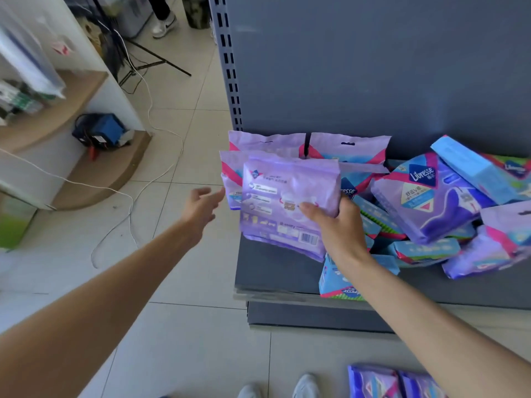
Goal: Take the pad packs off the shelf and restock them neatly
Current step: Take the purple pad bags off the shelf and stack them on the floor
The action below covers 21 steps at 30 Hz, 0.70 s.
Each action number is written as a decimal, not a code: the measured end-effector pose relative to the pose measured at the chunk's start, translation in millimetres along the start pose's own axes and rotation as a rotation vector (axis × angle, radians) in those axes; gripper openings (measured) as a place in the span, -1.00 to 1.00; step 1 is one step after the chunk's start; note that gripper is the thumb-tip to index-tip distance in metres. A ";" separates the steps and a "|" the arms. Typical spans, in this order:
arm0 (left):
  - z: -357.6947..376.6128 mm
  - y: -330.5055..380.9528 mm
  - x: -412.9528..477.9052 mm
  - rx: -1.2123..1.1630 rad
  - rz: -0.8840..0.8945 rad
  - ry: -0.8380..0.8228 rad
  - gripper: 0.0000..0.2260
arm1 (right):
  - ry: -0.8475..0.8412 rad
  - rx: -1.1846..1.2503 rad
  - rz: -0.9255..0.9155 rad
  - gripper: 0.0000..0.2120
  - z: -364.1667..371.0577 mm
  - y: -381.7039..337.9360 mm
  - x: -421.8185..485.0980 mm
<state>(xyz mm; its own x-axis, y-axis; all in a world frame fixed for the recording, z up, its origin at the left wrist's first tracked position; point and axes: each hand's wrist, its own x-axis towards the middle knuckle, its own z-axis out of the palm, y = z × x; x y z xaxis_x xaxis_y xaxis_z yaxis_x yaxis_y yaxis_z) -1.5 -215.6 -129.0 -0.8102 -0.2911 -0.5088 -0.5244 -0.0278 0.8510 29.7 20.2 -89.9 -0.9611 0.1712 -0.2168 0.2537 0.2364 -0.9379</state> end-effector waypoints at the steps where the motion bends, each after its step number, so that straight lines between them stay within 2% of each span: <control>1: 2.4 -0.4 11.8 0.115 0.044 0.055 -0.58 | 0.025 0.005 -0.008 -0.75 -8.2 0.9 0.1; 2: 5.9 -0.1 22.0 0.211 0.082 0.067 -0.45 | 0.043 0.009 -0.015 -0.76 -15.8 3.1 -0.2; 4: 15.7 1.1 37.4 0.292 0.101 0.038 -0.34 | 0.055 0.019 -0.025 -0.80 -29.5 7.8 -2.7; 8: 27.0 0.6 58.5 0.323 0.128 -0.048 -0.40 | 0.039 0.070 -0.042 -0.83 -50.3 20.0 -14.2; 11: 24.0 -5.8 65.6 0.335 0.150 -0.046 -0.32 | 0.030 0.095 -0.067 -0.85 -62.2 24.6 -23.0; 12: 23.0 -7.9 65.0 0.329 0.166 -0.043 -0.39 | 0.022 0.100 -0.071 -0.85 -64.1 25.4 -25.1; 14: 20.5 -8.9 55.6 0.292 0.212 -0.036 -0.68 | 0.017 0.111 -0.070 -0.84 -64.8 24.4 -27.5; 16: 16.8 -6.0 41.5 0.233 0.264 -0.027 -0.84 | 0.027 0.140 -0.053 -0.86 -63.3 19.6 -28.7; 18: 6.6 -0.9 26.2 0.161 0.291 -0.036 -0.92 | 0.019 0.159 -0.027 -0.90 -59.9 15.5 -30.2; 21: -11.0 8.1 0.1 0.143 0.319 -0.145 -0.96 | -0.022 0.183 0.002 -0.93 -52.9 6.4 -33.8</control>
<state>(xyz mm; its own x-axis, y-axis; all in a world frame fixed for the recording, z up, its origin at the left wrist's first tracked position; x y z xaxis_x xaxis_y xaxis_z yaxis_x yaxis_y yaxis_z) -3.0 -226.3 -120.7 -0.9619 -0.1247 -0.2433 -0.2630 0.1790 0.9480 69.6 66.5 -74.3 -0.9632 0.1499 -0.2232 0.2339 0.0572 -0.9706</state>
